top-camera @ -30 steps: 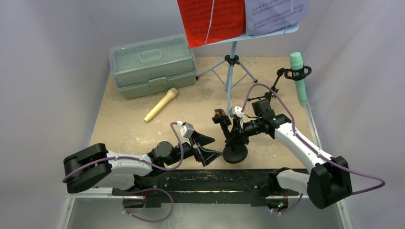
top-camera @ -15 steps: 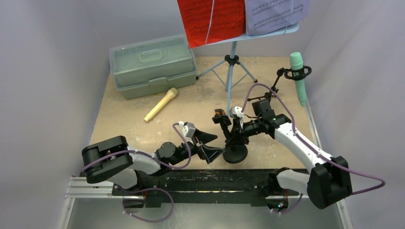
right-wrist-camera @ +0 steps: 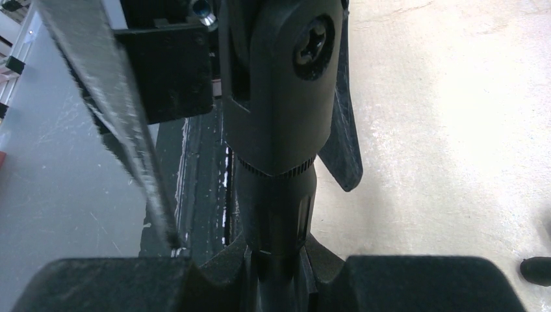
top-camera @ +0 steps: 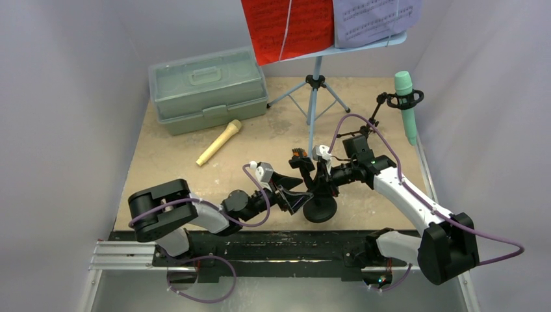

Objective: Pack up the instrument practice props
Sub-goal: Place the microphone stand at the center of the board.

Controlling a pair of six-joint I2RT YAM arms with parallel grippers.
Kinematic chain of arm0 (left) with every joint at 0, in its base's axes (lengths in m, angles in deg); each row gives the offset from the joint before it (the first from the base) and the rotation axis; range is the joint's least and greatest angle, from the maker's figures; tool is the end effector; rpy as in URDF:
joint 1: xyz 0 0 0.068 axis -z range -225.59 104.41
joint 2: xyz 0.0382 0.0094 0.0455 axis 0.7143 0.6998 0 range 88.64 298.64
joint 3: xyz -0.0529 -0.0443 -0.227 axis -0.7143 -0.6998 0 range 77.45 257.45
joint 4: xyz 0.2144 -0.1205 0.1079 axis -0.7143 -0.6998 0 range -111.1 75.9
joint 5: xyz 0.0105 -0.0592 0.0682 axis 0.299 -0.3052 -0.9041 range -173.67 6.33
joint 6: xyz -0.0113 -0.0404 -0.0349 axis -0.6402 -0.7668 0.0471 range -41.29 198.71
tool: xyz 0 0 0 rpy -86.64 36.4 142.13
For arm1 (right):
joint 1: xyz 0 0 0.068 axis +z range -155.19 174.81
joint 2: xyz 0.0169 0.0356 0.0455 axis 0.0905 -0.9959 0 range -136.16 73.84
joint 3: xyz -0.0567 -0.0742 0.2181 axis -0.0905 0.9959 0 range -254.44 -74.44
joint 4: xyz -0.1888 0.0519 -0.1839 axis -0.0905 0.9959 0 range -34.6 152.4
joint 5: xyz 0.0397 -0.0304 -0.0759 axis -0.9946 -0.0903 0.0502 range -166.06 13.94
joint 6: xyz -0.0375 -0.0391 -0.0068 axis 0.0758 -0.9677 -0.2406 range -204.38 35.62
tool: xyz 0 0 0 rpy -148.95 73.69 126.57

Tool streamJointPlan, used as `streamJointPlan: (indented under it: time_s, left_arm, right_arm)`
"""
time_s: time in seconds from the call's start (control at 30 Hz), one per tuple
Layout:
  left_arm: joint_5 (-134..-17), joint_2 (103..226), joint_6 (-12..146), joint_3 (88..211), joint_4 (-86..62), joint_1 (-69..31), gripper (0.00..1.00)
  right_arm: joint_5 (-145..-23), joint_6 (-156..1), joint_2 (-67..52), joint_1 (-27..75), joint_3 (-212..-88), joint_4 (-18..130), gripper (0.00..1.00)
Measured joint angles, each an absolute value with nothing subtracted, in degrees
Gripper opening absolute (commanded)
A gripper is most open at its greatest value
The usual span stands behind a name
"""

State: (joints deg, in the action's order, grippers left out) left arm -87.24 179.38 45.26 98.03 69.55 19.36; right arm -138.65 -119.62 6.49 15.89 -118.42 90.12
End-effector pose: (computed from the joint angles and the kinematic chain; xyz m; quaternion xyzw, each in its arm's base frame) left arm 0.1175 -0.2460 0.1491 0.1445 0.6022 -0.5816 0.5274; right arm 0.2089 0.1155 0.2009 -0.5136 0.6570 0.4666 0.2947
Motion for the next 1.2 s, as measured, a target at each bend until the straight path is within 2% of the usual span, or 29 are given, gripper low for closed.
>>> streamJointPlan:
  time_s: [0.27,0.6,1.03,1.2]
  left_arm:
    - [-91.8,182.2,44.2,98.0,69.7,19.4,0.57]
    - [-92.2,183.4,41.8,98.1,70.6,19.4,0.54]
    - [-88.9,180.0,41.8,99.0,70.6,19.3,0.56]
    - [-89.6,179.1,42.4,99.9,70.6,19.3,0.47]
  right_arm:
    - [-138.6,-119.9,6.5,15.9,-118.4,90.1,0.0]
    - [-138.5,-120.1,6.5,15.7,-118.4,90.3,0.0]
    - [-138.7,-120.4,6.5,15.7,-118.4,90.5,0.0]
    - [-138.7,-120.4,6.5,15.7,-118.4,90.5,0.0]
